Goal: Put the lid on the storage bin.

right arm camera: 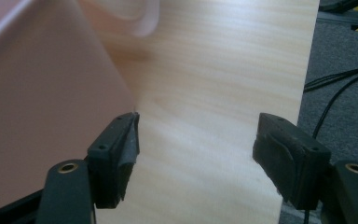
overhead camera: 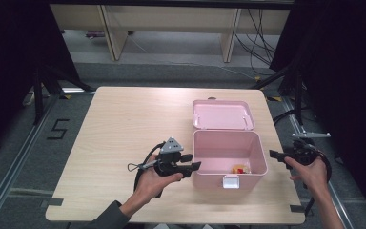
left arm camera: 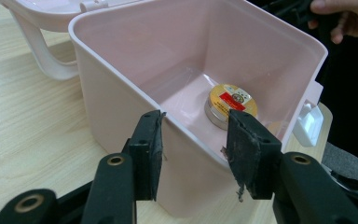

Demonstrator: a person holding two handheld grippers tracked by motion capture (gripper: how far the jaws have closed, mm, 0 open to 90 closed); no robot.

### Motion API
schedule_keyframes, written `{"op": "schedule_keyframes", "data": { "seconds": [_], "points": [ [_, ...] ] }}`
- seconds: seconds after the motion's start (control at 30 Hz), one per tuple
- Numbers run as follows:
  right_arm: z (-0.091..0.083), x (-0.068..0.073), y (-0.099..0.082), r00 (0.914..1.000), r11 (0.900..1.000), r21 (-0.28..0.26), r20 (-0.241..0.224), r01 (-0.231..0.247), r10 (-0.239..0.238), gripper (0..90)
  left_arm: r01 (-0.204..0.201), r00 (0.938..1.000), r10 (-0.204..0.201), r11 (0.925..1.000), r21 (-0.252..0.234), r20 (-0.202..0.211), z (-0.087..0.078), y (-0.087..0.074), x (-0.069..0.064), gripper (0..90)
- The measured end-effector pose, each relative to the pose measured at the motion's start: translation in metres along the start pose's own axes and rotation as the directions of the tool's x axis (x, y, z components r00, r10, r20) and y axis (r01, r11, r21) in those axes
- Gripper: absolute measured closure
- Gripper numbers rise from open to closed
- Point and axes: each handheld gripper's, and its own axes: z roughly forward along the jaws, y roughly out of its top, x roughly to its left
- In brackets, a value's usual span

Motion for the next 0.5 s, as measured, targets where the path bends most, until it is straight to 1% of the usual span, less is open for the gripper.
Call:
{"op": "schedule_keyframes", "data": {
  "seconds": [0.03,0.07,0.1,0.13,0.17,0.2,0.23,0.27,0.3,0.33,0.37,0.4,0.43,0.47,0.5],
  "points": [
    [0.001,0.000,0.004,1.0000,1.0000,0.004,0.004,0.006,-0.006,33.5,0.001,1.0000,-0.001,1.0000,0.002,0.001,0.000,0.000,0.000,55.2],
    [0.004,-0.005,0.011,0.9977,0.9978,-0.011,0.019,0.066,-0.066,33.6,0.000,1.0000,0.000,1.0000,0.000,-0.004,0.000,0.000,0.000,55.4],
    [0.004,-0.005,0.011,0.9977,0.9978,-0.011,0.019,0.066,-0.066,33.6,-0.002,1.0000,0.002,1.0000,0.001,-0.005,0.000,0.000,0.000,55.4],
    [0.004,-0.003,0.013,0.9993,0.9993,-0.013,0.010,0.035,-0.035,33.7,-0.003,0.9999,0.003,1.0000,0.000,-0.017,0.000,0.000,-0.001,55.5],
    [0.006,-0.002,0.020,0.9995,0.9995,-0.004,0.004,0.031,-0.031,34.4,-0.001,0.9999,0.002,1.0000,0.006,-0.015,0.000,0.000,-0.001,55.7],
    [0.006,-0.002,0.020,0.9995,0.9995,-0.004,0.004,0.031,-0.031,34.4,-0.001,0.9999,0.002,1.0000,0.006,-0.015,0.000,0.000,-0.001,55.7],
    [0.006,-0.001,0.024,0.9999,0.9999,0.006,-0.008,0.013,-0.012,34.5,0.000,0.9998,0.000,1.0000,0.007,-0.017,0.000,0.000,-0.001,55.7],
    [0.006,0.000,0.027,0.9998,0.9999,0.001,0.014,0.011,-0.011,34.6,0.000,0.9998,0.000,1.0000,0.007,-0.017,0.000,0.000,-0.002,55.9],
    [0.008,-0.002,0.034,0.9995,0.9993,-0.018,0.000,0.033,-0.033,34.7,-0.002,0.9998,0.002,1.0000,0.007,-0.018,0.000,0.000,-0.002,56.0],
    [0.008,-0.002,0.036,0.9988,0.9988,-0.013,0.009,0.048,-0.048,34.9,-0.001,0.9998,0.001,1.0000,0.007,-0.017,0.000,0.000,-0.002,56.1],
    [0.010,-0.003,0.040,0.9984,0.9981,-0.026,0.011,0.056,-0.055,35.3,0.000,0.9999,0.000,1.0000,0.008,-0.017,0.000,0.000,-0.002,56.1],
    [0.010,-0.003,0.040,0.9984,0.9981,-0.026,0.011,0.056,-0.055,35.3,0.000,0.9999,0.000,1.0000,0.008,-0.017,0.000,0.000,-0.002,56.1],
    [0.011,-0.006,0.048,0.9963,0.9957,-0.037,-0.009,0.085,-0.086,35.7,-0.001,0.9998,0.001,1.0000,0.005,-0.022,0.000,0.000,-0.002,56.2],
    [0.010,-0.005,0.050,0.9980,0.9979,-0.024,-0.017,0.060,-0.060,36.0,-0.001,0.9997,0.001,1.0000,0.002,-0.026,0.000,0.000,-0.003,56.2],
    [0.011,-0.005,0.053,0.9976,0.9972,-0.030,-0.008,0.068,-0.068,36.2,-0.001,0.9997,0.001,1.0000,0.004,-0.024,0.000,0.000,-0.002,56.2]
  ]
}}
